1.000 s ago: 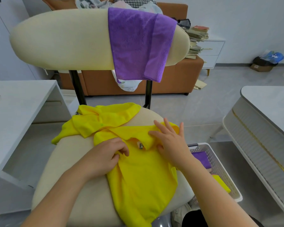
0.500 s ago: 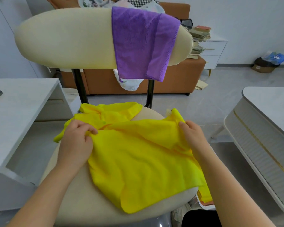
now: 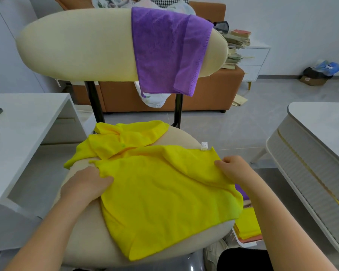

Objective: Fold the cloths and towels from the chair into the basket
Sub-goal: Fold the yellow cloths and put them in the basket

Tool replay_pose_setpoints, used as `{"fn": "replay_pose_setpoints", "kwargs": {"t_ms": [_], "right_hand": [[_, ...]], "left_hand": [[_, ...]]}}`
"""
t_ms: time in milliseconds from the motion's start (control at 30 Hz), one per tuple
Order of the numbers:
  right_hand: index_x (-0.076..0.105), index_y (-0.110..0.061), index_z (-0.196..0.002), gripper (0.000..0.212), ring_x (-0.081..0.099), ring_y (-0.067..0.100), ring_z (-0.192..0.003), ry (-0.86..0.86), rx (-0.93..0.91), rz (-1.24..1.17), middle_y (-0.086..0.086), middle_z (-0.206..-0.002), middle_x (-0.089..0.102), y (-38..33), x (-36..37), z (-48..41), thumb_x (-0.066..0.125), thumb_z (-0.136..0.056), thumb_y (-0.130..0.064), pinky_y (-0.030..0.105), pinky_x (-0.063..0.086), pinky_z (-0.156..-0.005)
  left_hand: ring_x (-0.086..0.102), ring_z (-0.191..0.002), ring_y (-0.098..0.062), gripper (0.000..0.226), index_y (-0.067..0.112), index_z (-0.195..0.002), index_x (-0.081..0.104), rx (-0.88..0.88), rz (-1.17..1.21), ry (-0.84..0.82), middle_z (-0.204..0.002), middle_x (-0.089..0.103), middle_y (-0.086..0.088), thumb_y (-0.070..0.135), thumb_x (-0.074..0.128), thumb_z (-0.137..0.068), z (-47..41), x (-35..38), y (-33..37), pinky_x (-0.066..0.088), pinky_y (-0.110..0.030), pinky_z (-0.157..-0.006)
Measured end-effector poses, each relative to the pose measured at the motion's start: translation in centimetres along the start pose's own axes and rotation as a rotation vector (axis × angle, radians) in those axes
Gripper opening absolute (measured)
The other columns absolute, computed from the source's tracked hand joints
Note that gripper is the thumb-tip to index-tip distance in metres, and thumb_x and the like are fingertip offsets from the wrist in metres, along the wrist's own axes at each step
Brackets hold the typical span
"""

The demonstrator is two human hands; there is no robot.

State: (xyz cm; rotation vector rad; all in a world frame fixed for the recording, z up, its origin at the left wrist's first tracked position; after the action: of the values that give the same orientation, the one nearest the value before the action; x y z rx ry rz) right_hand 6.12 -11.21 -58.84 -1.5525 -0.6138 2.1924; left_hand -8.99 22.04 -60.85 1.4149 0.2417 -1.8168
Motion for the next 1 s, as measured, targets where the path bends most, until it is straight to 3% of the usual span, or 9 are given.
{"fn": "replay_pose_setpoints", "kwargs": {"t_ms": [100,267,333,400,467,533,633,800,1000], "right_hand": [[0.046,-0.011,-0.071,0.026,0.033,0.017,-0.06,0.072,-0.068,-0.284,0.005,-0.064,0.035,-0.3,-0.2,0.1,0.047,-0.096,-0.019,0.031,0.022,-0.057],[0.052,-0.013,-0.078,0.023,0.042,0.021,-0.072,0.157,0.051,-0.664,0.011,-0.075,0.044,0.1,-0.9,-0.2,0.048,-0.096,-0.026,0.034,0.032,-0.064],[0.056,-0.016,-0.079,0.022,0.05,0.022,-0.087,0.162,0.107,-0.805,0.008,-0.085,0.055,0.5,-1.1,-0.5,0.05,-0.095,-0.029,0.037,0.042,-0.076],[0.062,-0.021,-0.1,0.012,0.055,0.024,-0.107,0.052,0.117,-0.938,0.006,-0.113,0.061,0.7,-1.0,-0.7,0.057,-0.092,-0.028,0.043,0.047,-0.093],[0.044,-0.028,-0.134,0.05,0.057,0.029,-0.111,-0.171,0.059,-0.907,0.007,-0.126,0.056,0.9,-0.9,-0.5,0.063,-0.089,-0.017,0.047,0.048,-0.092],[0.025,-0.042,-0.142,0.078,0.063,0.027,-0.095,-0.296,0.007,-0.77,0.014,-0.119,0.06,0.8,-0.8,0.1,0.063,-0.087,-0.003,0.042,0.051,-0.08],[0.036,-0.04,-0.138,0.07,0.058,0.02,-0.07,-0.167,-0.046,-0.571,0.013,-0.095,0.062,1.0,-1.0,0.2,0.06,-0.087,0.002,0.028,0.049,-0.058],[0.065,-0.018,-0.114,0.033,0.053,0.021,-0.089,0.12,-0.141,-0.546,0.011,-0.102,0.062,0.7,-2.2,-0.1,0.05,-0.091,0.001,0.031,0.045,-0.072],[0.065,-0.032,-0.101,0.051,0.055,0.021,-0.095,0.13,-0.215,-0.805,0.006,-0.108,0.062,0.5,-2.9,0.2,0.047,-0.084,0.012,0.034,0.047,-0.08]], "left_hand": [[0.056,-0.095,-0.03,0.014,0.014,-0.091,0.061,0.178,0.408,0.012,-0.098,0.061,-0.011,0.027,0.055,-0.093,0.9,-0.4,2.0,0.043,-0.037,-0.08],[0.059,-0.088,-0.026,0.013,0.019,-0.082,0.06,0.13,1.026,0.1,-0.092,0.063,-0.008,0.027,0.058,-0.092,1.4,-1.0,2.7,0.047,-0.044,-0.083],[0.058,-0.09,-0.026,0.018,0.021,-0.077,0.058,0.088,1.063,0.186,-0.09,0.061,-0.009,0.033,0.059,-0.091,1.1,-1.2,2.3,0.047,-0.045,-0.085],[0.059,-0.094,-0.028,0.02,0.022,-0.077,0.058,0.04,1.061,0.246,-0.087,0.061,-0.004,0.034,0.057,-0.092,0.9,-1.4,2.2,0.046,-0.05,-0.091],[0.057,-0.096,-0.029,0.021,0.023,-0.076,0.057,-0.009,1.064,0.25,-0.084,0.059,-0.001,0.035,0.055,-0.093,0.8,-1.5,2.2,0.046,-0.051,-0.094],[0.055,-0.095,-0.03,0.019,0.023,-0.075,0.055,-0.032,1.068,0.235,-0.082,0.056,-0.002,0.029,0.054,-0.093,0.6,-1.4,2.4,0.044,-0.05,-0.092],[0.056,-0.093,-0.029,0.011,0.021,-0.08,0.058,-0.019,1.065,0.255,-0.085,0.058,-0.004,0.02,0.054,-0.09,0.4,-1.3,2.4,0.045,-0.05,-0.091],[0.053,-0.088,-0.017,0.025,0.022,-0.117,0.051,0.087,1.066,0.476,-0.096,0.057,0.001,0.027,0.056,-0.093,1.4,-2.1,2.4,0.042,-0.035,-0.076],[0.061,-0.099,-0.016,0.02,0.025,-0.112,0.062,0.188,1.173,0.43,-0.109,0.065,0.0,0.021,0.054,-0.094,1.7,-2.8,2.4,0.049,-0.038,-0.089]]}}
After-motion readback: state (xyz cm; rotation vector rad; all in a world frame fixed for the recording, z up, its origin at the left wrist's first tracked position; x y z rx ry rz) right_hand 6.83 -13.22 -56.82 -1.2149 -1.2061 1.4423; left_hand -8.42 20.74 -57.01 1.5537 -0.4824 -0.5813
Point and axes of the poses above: each hand's wrist, its own z-axis away from the middle knuckle, its own x-axis out of the palm, y = z × x, the point moved 3 cm from there along -z, towards the middle knuckle
